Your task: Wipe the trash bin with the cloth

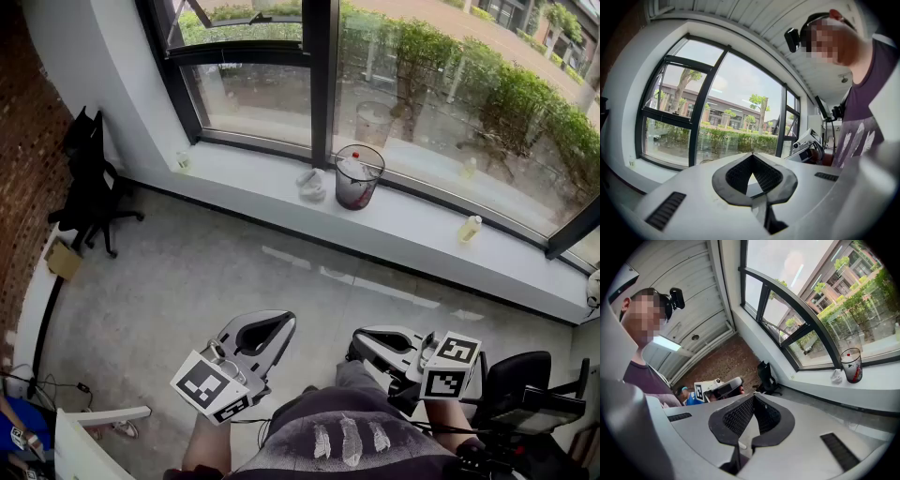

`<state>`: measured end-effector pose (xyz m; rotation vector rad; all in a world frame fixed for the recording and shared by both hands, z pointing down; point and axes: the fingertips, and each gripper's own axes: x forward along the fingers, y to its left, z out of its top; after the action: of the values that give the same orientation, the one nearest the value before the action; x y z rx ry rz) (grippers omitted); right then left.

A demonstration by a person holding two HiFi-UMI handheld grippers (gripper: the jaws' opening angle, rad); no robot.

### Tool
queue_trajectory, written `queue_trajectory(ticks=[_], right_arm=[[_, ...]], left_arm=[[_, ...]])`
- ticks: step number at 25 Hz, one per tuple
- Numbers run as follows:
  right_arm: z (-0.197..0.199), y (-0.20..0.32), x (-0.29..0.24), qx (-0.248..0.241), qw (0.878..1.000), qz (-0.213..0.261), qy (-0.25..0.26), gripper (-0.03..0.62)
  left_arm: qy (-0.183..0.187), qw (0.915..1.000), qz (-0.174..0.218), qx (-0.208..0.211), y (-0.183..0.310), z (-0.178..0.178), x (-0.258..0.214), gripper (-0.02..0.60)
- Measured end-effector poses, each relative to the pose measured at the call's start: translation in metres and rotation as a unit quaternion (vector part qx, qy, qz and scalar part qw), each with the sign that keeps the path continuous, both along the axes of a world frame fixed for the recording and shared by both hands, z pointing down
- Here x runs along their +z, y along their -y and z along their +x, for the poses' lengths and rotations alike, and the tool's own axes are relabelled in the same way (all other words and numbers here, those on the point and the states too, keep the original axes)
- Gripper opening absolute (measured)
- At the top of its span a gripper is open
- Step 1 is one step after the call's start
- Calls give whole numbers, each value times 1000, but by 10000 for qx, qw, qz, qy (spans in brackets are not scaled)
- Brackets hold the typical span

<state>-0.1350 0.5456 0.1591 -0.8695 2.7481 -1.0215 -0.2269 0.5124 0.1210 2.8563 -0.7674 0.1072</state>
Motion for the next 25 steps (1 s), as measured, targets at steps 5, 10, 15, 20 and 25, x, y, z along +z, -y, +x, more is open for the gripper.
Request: queue_trajectory(ticks=[5, 10, 15, 20, 25], right_arm=[[45, 48, 11, -14, 9999, 92, -121, -8], [116, 86, 32, 103, 9997, -233, 32, -8], [193, 121, 39, 123, 9999, -68, -99, -8], [216, 164, 22, 404, 9990, 101, -150, -8], [208, 203, 32, 467, 9979, -140, -417, -8]], left_arm=[[15, 9996, -278, 59, 49, 50, 14, -11], [210, 9983, -497, 205, 105, 117, 24, -11], [490, 9980, -347, 206, 136, 187, 40, -11], [906, 9947, -116, 472, 184, 213, 31, -11], [1146, 9905, 16, 757, 236, 207, 38, -11]])
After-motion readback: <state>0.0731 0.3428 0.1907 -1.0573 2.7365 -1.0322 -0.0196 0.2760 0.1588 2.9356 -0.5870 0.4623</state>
